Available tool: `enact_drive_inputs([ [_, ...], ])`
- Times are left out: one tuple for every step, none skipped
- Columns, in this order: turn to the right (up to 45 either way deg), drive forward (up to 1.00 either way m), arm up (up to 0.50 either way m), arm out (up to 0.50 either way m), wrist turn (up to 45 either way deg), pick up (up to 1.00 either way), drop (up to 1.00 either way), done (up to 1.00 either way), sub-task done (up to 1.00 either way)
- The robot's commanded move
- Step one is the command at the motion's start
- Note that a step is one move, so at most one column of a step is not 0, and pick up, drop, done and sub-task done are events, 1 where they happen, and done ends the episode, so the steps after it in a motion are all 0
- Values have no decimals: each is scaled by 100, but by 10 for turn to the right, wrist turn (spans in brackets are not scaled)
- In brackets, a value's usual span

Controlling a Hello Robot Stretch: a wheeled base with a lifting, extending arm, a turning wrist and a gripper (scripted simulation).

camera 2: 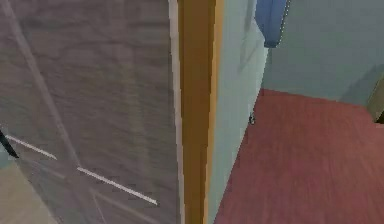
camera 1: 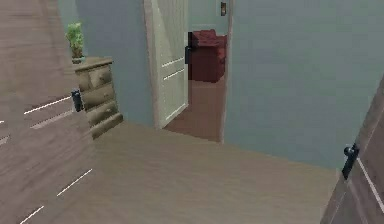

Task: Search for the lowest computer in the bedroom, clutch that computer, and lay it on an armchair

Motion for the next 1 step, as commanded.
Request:
enact_drive_inputs([
  [0,100,0,0,0,0,0,0,0],
])
